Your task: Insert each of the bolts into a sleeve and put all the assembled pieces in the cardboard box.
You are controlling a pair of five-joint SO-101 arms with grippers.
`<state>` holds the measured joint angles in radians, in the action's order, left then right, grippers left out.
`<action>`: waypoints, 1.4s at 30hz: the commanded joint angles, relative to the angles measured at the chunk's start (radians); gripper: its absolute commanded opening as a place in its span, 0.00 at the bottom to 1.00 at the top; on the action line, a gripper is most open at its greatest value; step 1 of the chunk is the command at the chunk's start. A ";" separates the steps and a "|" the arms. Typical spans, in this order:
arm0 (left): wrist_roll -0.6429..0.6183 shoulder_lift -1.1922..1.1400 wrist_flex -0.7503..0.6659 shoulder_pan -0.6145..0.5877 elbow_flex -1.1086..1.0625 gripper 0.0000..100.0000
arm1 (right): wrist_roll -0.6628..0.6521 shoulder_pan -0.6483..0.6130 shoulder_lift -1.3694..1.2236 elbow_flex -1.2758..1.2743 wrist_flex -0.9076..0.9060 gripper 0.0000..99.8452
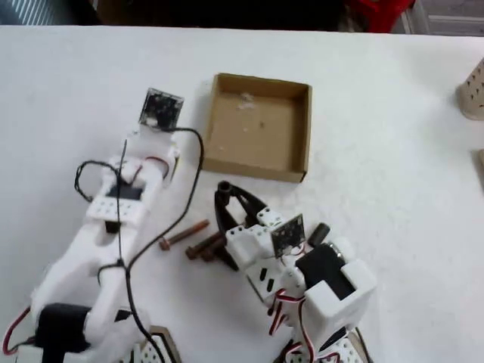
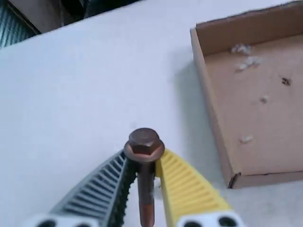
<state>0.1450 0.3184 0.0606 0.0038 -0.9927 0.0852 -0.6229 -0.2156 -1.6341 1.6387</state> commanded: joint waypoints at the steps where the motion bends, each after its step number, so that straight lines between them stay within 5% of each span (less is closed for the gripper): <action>1: -0.009 0.151 -0.229 0.038 -0.121 0.03 | 0.009 -0.010 0.028 -0.002 -0.002 0.02; 9: -0.011 0.303 -0.647 0.193 -0.362 0.02 | 0.009 -0.010 0.028 -0.002 -0.002 0.02; 19: -0.285 0.463 -0.652 0.208 -0.373 0.02 | 0.009 -0.008 0.028 -0.005 -0.002 0.02; 35: -0.379 0.909 0.009 0.321 -0.384 0.02 | 0.009 -0.007 0.028 -0.005 -0.001 0.02; 42: -0.399 0.966 0.081 0.363 -0.384 0.02 | 0.008 -0.008 0.028 -0.006 -0.001 0.02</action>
<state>-0.2417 1.2451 0.1450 0.3445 -1.3871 0.0852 -0.6245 -0.2156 -1.6341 1.6387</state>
